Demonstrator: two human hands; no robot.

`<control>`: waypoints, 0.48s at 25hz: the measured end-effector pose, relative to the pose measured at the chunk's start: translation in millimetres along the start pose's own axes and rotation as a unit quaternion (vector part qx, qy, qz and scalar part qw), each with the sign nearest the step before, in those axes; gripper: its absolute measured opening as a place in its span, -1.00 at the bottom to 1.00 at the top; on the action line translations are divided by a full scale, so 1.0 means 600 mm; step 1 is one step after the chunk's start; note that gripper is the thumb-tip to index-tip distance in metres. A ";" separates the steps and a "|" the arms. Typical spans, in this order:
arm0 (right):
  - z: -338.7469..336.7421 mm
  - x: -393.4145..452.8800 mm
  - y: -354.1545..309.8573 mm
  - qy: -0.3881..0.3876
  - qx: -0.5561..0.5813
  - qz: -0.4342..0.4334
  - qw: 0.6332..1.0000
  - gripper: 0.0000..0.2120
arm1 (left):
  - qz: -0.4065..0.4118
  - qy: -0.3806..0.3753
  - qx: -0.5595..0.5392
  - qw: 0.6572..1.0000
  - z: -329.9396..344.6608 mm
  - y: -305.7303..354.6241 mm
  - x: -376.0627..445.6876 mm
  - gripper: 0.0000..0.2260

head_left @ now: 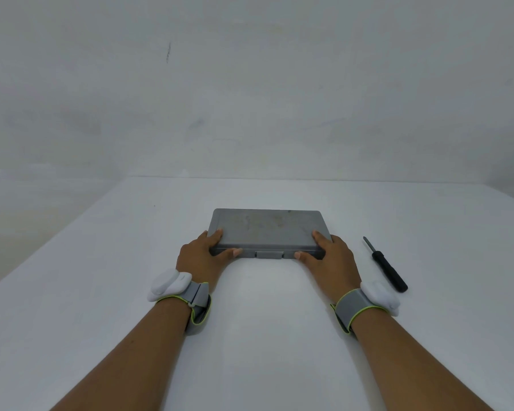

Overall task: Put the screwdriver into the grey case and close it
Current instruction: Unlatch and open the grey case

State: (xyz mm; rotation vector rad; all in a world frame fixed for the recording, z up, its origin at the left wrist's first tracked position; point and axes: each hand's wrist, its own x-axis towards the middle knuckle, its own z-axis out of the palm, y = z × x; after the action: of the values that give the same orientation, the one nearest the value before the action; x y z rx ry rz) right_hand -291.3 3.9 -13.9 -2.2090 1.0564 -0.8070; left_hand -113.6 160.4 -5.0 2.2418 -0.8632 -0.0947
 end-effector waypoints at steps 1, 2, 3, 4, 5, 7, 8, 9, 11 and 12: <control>-0.003 -0.006 0.000 -0.001 0.000 0.000 1.000 -0.38 | 0.002 0.002 -0.001 1.000 -0.001 0.000 -0.006 -0.40; -0.005 -0.011 -0.001 -0.002 0.001 -0.001 1.000 -0.37 | 0.004 0.006 -0.004 1.000 -0.001 0.000 -0.012 -0.41; -0.006 -0.015 -0.001 -0.003 0.000 -0.001 1.000 -0.37 | 0.005 0.008 -0.006 1.000 -0.001 -0.001 -0.016 -0.41; -0.007 -0.018 -0.001 -0.004 0.000 -0.002 1.000 -0.37 | 0.006 0.010 -0.008 1.000 -0.001 -0.001 -0.020 -0.41; -0.009 -0.022 -0.001 -0.005 -0.001 -0.001 1.000 -0.37 | 0.007 0.010 -0.008 1.000 -0.003 -0.001 -0.023 -0.41; -0.013 -0.028 0.000 -0.007 0.000 0.000 1.000 -0.37 | 0.007 0.004 -0.006 1.000 -0.005 -0.003 -0.027 -0.41; -0.014 -0.031 0.001 -0.007 0.001 0.001 1.000 -0.37 | 0.006 0.000 -0.005 1.000 -0.006 -0.003 -0.029 -0.41; -0.016 -0.034 0.002 -0.007 0.000 0.001 1.000 -0.37 | 0.005 -0.004 -0.004 1.000 -0.007 -0.004 -0.031 -0.41; -0.020 -0.040 0.003 -0.010 -0.003 -0.004 1.000 -0.37 | 0.006 -0.002 -0.005 1.000 -0.010 -0.005 -0.037 -0.40; -0.022 -0.042 0.004 -0.010 -0.005 -0.006 1.000 -0.37 | 0.007 0.003 -0.008 1.000 -0.011 -0.006 -0.041 -0.40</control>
State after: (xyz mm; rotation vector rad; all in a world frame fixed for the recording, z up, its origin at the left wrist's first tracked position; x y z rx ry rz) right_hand -315.1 20.3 -13.7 -2.2292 1.0416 -0.7842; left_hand -128.7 181.3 -6.9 2.2202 -0.8730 -0.0884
